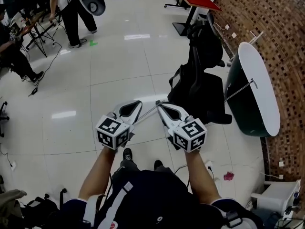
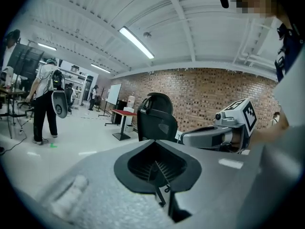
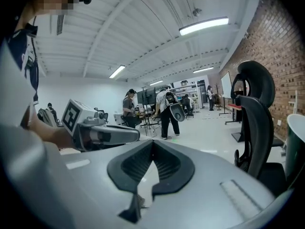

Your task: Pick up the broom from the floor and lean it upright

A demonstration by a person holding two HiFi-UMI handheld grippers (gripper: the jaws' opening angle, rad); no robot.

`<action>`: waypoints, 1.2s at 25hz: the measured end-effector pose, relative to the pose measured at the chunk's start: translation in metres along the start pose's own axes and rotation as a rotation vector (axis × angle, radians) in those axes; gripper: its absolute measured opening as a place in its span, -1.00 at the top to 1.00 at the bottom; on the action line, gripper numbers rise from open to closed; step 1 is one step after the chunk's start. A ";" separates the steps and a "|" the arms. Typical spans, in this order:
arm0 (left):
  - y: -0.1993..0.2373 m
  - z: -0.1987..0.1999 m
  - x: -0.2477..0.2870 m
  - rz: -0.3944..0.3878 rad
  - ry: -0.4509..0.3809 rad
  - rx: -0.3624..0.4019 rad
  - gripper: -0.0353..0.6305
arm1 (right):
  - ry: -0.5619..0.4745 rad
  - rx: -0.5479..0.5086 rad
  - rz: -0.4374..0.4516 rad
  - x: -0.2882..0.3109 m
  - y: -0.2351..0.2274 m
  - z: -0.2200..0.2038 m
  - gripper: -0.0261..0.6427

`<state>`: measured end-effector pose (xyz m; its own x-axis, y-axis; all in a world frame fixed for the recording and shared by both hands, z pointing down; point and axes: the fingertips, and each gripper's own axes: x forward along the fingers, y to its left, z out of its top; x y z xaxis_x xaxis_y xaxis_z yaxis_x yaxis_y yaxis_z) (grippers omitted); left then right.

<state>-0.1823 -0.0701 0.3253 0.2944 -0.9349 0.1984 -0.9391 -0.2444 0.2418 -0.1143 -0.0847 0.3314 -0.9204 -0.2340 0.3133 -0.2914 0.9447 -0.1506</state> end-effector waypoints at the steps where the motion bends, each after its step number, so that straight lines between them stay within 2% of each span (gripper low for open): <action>1: 0.009 0.001 0.000 -0.016 0.003 0.003 0.89 | -0.005 0.002 -0.018 0.006 0.001 0.003 0.90; 5: 0.035 -0.010 0.007 -0.073 0.031 0.022 0.89 | -0.016 0.034 -0.095 0.015 -0.002 0.001 0.90; 10: 0.032 -0.038 0.025 -0.150 0.119 0.004 0.89 | 0.012 0.117 -0.192 -0.002 -0.013 -0.031 0.90; 17: 0.021 -0.091 0.073 -0.193 0.228 0.021 0.89 | 0.038 0.174 -0.242 -0.030 -0.043 -0.061 0.90; 22: 0.029 -0.156 0.126 -0.182 0.321 0.022 0.89 | 0.073 0.208 -0.231 -0.026 -0.070 -0.104 0.90; 27: 0.057 -0.232 0.184 -0.183 0.332 0.031 0.88 | 0.094 0.216 -0.246 0.006 -0.109 -0.168 0.90; 30: 0.073 -0.282 0.216 -0.203 0.362 0.048 0.75 | 0.071 0.233 -0.267 0.026 -0.131 -0.205 0.90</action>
<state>-0.1368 -0.2170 0.6534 0.5093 -0.7178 0.4747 -0.8605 -0.4339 0.2672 -0.0467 -0.1672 0.5516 -0.7856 -0.4412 0.4338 -0.5785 0.7724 -0.2621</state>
